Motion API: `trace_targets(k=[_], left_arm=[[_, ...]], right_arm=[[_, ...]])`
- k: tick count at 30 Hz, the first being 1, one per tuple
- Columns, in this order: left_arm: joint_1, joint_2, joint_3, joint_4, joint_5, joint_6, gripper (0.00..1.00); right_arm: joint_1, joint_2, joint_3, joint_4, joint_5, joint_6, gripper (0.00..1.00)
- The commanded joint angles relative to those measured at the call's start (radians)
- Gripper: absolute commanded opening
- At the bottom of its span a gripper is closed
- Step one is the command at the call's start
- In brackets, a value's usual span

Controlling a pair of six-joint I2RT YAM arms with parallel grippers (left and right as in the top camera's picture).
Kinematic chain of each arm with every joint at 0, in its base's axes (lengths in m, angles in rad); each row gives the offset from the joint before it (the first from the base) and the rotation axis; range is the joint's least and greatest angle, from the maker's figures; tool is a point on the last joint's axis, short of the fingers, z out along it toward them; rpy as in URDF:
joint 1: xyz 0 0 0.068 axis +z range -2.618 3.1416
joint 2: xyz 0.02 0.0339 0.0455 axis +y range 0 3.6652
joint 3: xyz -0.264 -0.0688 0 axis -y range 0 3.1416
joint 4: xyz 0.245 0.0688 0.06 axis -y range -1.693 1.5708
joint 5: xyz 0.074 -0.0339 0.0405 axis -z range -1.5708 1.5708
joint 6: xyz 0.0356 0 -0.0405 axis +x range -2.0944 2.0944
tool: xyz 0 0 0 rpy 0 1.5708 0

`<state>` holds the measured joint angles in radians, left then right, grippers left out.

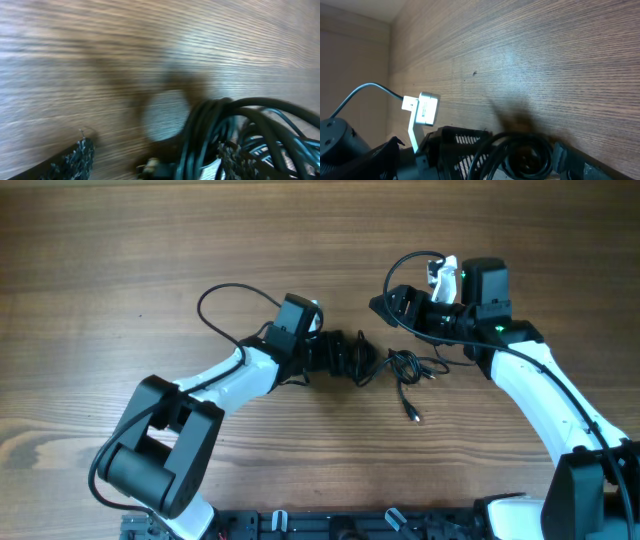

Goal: Untangle cables

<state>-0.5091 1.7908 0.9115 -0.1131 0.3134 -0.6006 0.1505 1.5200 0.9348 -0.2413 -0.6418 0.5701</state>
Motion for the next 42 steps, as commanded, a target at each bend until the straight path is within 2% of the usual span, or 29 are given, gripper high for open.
trace_targets(k=[1,5,8,10,12,16,17,19,20,23,25,27,29,30,34,38,40,42], left_arm=[[-0.027,0.012,0.000,0.046,0.033,0.105,0.81],[-0.049,0.012,0.000,0.024,0.038,0.259,0.77],[-0.052,0.030,-0.001,-0.030,0.038,0.298,0.74],[-0.052,0.051,-0.001,-0.029,0.002,0.305,0.66],[-0.052,0.073,-0.001,-0.016,-0.061,0.301,0.62],[-0.052,0.111,-0.001,0.041,-0.118,0.298,0.40],[-0.052,0.111,-0.001,0.049,-0.118,0.298,0.38],[-0.052,0.111,-0.001,0.073,-0.123,0.268,0.17],[-0.050,0.111,0.000,0.073,-0.134,0.243,0.04],[-0.004,0.047,0.000,0.023,-0.147,0.166,0.04],[0.047,-0.090,0.000,-0.076,-0.148,0.173,0.04],[0.083,-0.249,0.000,-0.160,-0.148,0.196,0.04],[0.096,-0.389,0.000,-0.200,-0.148,0.201,0.04],[0.094,-0.441,0.000,-0.207,-0.146,0.200,0.04],[0.094,-0.507,0.000,-0.214,-0.143,0.192,0.04],[0.095,-0.519,0.000,-0.222,-0.128,0.188,0.04],[0.095,-0.519,0.000,-0.225,-0.123,0.135,0.04],[0.095,-0.521,0.000,-0.222,-0.079,0.113,0.04]], right_arm=[[0.000,0.001,0.002,-0.007,0.014,-0.026,1.00],[0.000,0.001,0.002,-0.013,0.016,-0.036,1.00],[0.000,0.001,0.002,-0.015,0.018,-0.047,1.00],[0.000,0.001,0.002,-0.018,0.018,-0.047,1.00],[0.000,0.001,0.002,-0.027,0.018,-0.047,1.00],[0.000,0.001,0.002,-0.043,0.018,-0.048,1.00],[0.000,0.001,0.002,-0.045,0.018,-0.051,1.00],[0.000,0.001,0.002,-0.045,0.018,-0.065,1.00],[0.000,0.001,0.002,-0.048,0.017,-0.072,1.00],[0.000,0.001,0.002,-0.050,0.011,-0.079,1.00],[0.000,0.001,0.002,-0.041,-0.062,-0.171,1.00],[0.000,0.001,0.002,-0.065,-0.045,-0.178,1.00],[0.016,0.003,0.002,-0.100,-0.016,-0.191,0.99],[0.039,0.011,0.002,-0.101,-0.017,-0.263,0.99],[0.082,0.040,0.002,-0.108,-0.017,-0.428,0.99],[0.087,0.045,0.000,-0.123,-0.149,-0.606,0.99],[0.107,0.045,-0.017,-0.144,-0.179,-0.703,0.98],[0.144,0.054,-0.053,-0.117,-0.130,-0.732,0.95]])
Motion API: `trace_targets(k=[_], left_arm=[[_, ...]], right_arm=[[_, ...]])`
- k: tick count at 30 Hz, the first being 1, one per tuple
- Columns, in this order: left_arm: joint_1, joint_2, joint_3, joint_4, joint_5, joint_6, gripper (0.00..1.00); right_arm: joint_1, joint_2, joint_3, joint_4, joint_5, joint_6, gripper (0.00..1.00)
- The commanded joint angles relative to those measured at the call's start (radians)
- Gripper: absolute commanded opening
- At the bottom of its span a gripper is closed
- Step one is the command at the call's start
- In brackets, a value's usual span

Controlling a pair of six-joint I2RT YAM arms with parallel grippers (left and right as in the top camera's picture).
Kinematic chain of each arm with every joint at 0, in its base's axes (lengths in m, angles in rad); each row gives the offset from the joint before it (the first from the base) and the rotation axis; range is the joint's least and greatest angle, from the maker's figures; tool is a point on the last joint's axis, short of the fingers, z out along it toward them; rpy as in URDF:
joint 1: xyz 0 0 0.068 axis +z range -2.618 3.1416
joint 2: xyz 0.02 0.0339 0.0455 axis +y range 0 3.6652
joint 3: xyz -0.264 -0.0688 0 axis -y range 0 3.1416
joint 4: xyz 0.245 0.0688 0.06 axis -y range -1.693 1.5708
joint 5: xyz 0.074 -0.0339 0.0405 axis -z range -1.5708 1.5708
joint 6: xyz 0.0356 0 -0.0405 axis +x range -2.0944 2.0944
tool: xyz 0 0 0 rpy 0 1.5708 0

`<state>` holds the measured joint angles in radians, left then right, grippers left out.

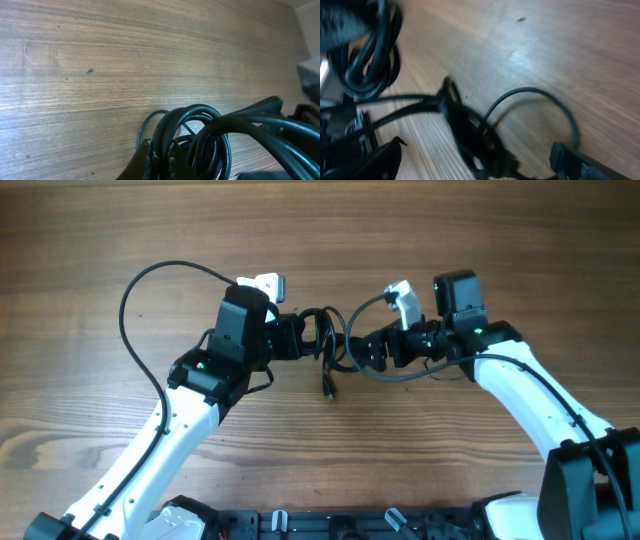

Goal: Untangle cables

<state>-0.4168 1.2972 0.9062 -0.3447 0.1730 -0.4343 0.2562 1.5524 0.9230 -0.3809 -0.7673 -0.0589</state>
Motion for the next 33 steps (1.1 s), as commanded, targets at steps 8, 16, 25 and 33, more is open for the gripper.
trace_targets(k=[8,16,25,33], left_arm=[[0.003,-0.040,0.005,0.013,0.230,-0.125,0.04],[0.000,0.020,0.005,-0.103,0.006,-0.125,0.04],[0.002,0.093,0.005,-0.129,-0.053,-0.126,0.04],[0.054,0.093,0.005,-0.203,-0.167,-0.152,0.04]], right_arm=[[0.063,0.093,-0.048,0.161,0.108,0.126,0.30],[0.063,0.093,-0.044,0.150,0.291,0.406,0.18],[0.039,0.093,0.128,-0.193,0.681,0.399,0.18],[-0.148,0.093,0.158,-0.282,0.692,0.429,0.18]])
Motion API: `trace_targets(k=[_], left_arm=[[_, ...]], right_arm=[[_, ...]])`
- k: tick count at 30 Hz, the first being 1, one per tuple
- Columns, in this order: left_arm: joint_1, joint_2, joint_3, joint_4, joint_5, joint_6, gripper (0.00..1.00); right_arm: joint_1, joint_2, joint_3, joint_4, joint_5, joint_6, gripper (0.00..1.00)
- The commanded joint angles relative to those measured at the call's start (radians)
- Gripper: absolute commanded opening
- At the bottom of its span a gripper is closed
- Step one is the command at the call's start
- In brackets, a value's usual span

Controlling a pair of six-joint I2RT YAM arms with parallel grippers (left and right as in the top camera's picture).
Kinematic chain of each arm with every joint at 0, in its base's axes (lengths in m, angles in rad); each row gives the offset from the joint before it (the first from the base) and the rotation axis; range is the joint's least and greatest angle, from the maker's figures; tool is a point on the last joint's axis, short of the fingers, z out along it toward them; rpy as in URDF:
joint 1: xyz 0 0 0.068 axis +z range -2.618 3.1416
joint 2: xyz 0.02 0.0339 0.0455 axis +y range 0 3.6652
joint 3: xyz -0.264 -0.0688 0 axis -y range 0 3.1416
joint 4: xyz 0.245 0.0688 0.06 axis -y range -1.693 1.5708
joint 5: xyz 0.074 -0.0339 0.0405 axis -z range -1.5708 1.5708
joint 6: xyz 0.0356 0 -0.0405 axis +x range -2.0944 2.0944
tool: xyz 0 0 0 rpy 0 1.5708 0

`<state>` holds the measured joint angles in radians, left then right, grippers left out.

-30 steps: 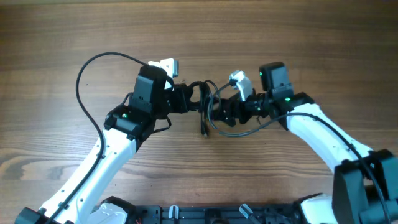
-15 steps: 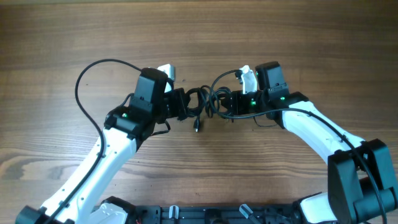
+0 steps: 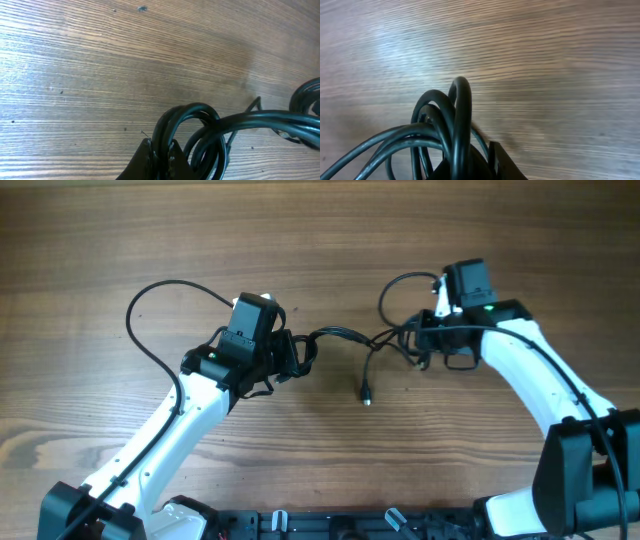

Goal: Untangle cables

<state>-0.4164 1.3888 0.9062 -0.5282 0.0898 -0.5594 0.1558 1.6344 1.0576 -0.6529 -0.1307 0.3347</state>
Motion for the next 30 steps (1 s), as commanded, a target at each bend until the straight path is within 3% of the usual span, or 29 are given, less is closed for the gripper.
trace_targets(k=[1,3,6,9,12,15,18,21,23,24,27,30], left_arm=[[0.072,0.002,0.005,-0.022,-0.088,-0.034,0.04],[0.110,0.002,0.005,-0.022,-0.087,-0.057,0.04],[0.154,0.002,0.005,-0.022,-0.072,-0.201,0.04],[0.166,0.002,0.005,-0.018,-0.049,-0.216,0.04],[0.166,0.002,0.005,-0.008,0.075,-0.294,0.19],[0.166,0.002,0.005,-0.008,0.092,-0.316,0.06],[0.167,0.002,0.005,-0.008,0.085,-0.316,0.04],[0.165,0.002,0.005,-0.012,0.085,-0.315,0.04],[0.165,0.002,0.005,-0.024,0.084,-0.309,0.05],[0.165,0.002,0.005,-0.031,0.083,-0.309,0.09],[0.165,0.002,0.001,-0.034,0.077,-0.309,0.20],[0.159,0.002,0.001,-0.031,0.077,-0.309,0.42]], right_arm=[[-0.054,0.011,0.023,-0.015,0.055,0.035,0.18],[-0.053,0.011,0.023,-0.032,0.055,0.039,0.18],[-0.053,0.011,0.006,-0.048,0.063,0.047,0.18],[-0.053,0.011,0.000,-0.052,0.079,0.047,0.20],[-0.053,0.011,-0.012,-0.071,0.086,0.058,0.22],[-0.053,0.011,-0.048,-0.069,0.095,0.059,0.23],[-0.053,0.011,-0.054,-0.065,0.100,0.058,0.24],[-0.053,0.011,-0.054,-0.063,0.093,0.049,0.44],[-0.053,0.011,-0.053,-0.064,0.093,0.031,0.85],[-0.053,0.011,-0.044,-0.075,0.085,0.031,0.99],[-0.053,0.011,0.044,-0.163,0.063,0.018,1.00],[-0.053,0.010,0.232,-0.328,0.018,-0.025,1.00]])
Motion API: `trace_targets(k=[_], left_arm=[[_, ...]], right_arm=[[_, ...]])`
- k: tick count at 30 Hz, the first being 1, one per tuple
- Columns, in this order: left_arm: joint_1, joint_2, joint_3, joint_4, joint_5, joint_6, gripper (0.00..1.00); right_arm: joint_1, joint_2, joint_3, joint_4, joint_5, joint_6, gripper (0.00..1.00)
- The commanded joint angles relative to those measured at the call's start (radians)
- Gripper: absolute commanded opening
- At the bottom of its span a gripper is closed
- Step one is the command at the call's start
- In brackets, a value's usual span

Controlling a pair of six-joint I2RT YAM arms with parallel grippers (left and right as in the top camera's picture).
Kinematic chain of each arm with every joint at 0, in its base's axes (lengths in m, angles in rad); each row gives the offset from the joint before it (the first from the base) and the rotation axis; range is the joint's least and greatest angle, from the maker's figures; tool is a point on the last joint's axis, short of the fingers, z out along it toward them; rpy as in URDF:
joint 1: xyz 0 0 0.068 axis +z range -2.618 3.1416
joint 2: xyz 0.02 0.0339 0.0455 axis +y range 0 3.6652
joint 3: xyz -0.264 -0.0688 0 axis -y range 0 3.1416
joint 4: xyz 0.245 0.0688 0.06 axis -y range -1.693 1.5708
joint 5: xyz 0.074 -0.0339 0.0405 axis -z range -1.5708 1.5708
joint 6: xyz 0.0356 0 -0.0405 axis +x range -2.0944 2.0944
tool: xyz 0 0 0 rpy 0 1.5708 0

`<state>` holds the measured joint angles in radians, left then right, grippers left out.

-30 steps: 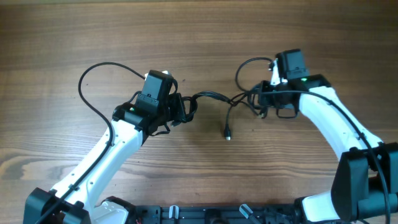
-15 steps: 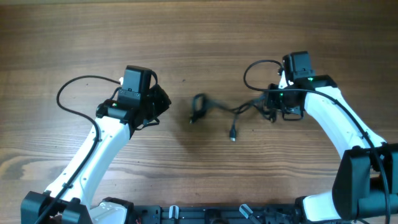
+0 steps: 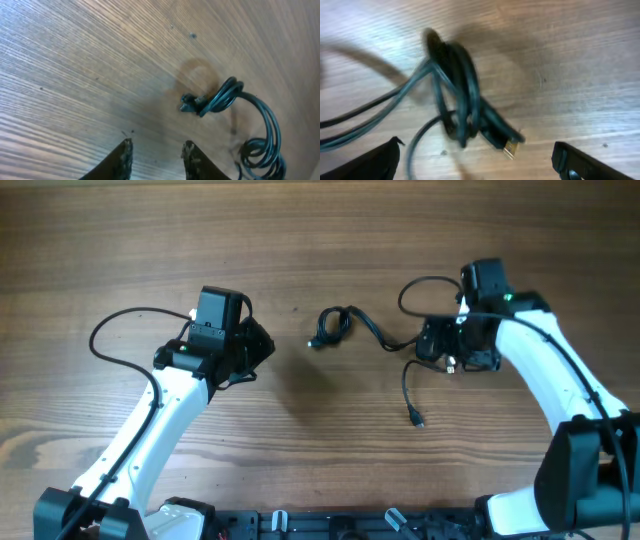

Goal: Untangle cables

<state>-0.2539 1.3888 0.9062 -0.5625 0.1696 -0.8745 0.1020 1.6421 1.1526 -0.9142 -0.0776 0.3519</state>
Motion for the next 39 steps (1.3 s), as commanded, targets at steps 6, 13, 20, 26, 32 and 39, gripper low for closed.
trace_targets(k=[6,13,20,26,32,39], left_arm=[[-0.058,0.042,0.001,0.081,-0.010,0.029,0.54],[-0.065,0.325,0.001,0.545,0.033,0.222,0.55],[-0.158,0.439,0.001,0.792,0.072,0.451,0.62],[-0.174,0.447,0.001,0.782,0.015,0.531,0.51],[-0.177,0.531,0.001,0.791,0.012,0.530,0.47],[-0.176,0.540,0.001,0.848,0.012,0.497,0.20]], right_arm=[[0.000,0.001,0.263,-0.111,-0.213,-0.169,1.00],[0.000,0.001,0.263,-0.100,-0.216,-0.168,1.00],[0.000,0.002,0.263,-0.096,-0.216,-0.168,1.00],[0.001,0.002,0.262,-0.095,-0.216,-0.169,1.00],[0.002,0.002,0.262,-0.096,-0.216,-0.169,1.00],[0.002,0.002,0.262,-0.101,-0.216,-0.168,1.00]])
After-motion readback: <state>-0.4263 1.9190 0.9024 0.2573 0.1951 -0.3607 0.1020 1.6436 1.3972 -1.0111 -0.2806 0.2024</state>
